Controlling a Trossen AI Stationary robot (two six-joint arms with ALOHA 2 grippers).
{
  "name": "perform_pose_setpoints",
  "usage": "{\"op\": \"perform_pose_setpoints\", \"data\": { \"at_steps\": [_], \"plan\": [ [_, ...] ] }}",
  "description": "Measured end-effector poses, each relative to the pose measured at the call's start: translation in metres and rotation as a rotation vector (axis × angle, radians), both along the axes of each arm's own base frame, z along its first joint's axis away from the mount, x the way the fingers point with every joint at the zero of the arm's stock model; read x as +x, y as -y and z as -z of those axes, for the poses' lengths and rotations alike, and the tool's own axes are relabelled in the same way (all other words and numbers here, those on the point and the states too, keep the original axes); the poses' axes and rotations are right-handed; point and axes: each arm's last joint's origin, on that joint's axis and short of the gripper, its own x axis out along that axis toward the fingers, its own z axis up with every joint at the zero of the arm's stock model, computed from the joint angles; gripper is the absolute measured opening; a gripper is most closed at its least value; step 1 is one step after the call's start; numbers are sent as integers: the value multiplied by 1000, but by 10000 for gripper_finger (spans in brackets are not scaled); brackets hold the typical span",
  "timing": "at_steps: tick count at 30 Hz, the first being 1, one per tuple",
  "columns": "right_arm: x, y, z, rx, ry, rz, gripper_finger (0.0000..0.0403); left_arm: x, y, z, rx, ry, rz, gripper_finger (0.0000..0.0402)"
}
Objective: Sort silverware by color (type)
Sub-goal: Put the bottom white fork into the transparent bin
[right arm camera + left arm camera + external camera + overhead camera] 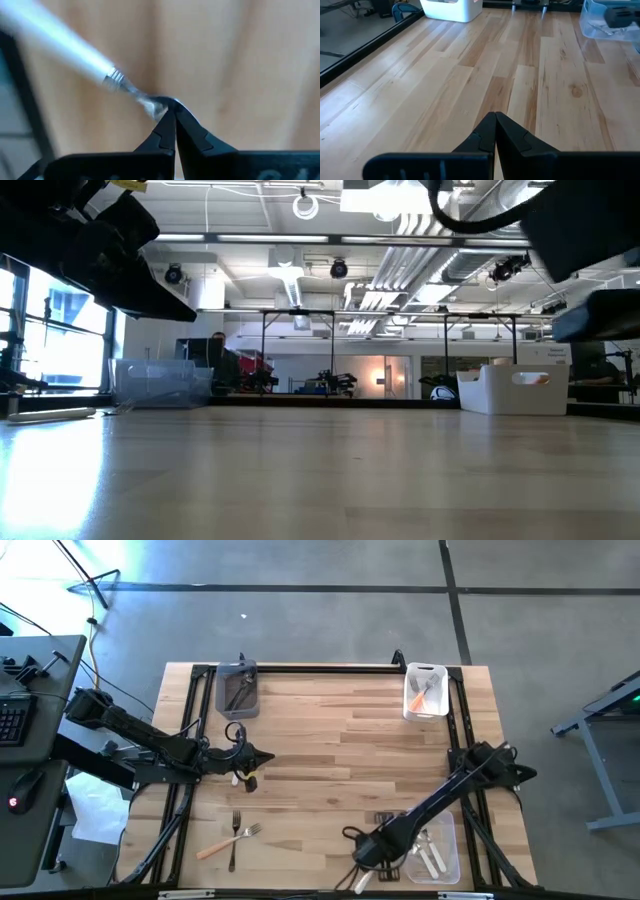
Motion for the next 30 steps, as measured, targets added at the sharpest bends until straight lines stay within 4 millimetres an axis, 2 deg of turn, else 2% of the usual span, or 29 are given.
{"op": "perform_pose_setpoints", "data": {
  "at_steps": [8,14,18,24,30],
  "plan": [
    [4,18,-1,-139,-10,60,0,0,0,0,0,0,0,0],
    [10,19,-31,-278,24,63,0,0,0,0,1,0,-1,0],
    [20,13,-51,-236,83,108,0,0,0,0,0,0,-1,0],
    [21,5,-54,-115,5,520,11,0,0,0,-13,3,-7,0],
    [16,-9,-54,-56,-37,828,85,0,0,0,-21,6,-11,0]
  ]
}}
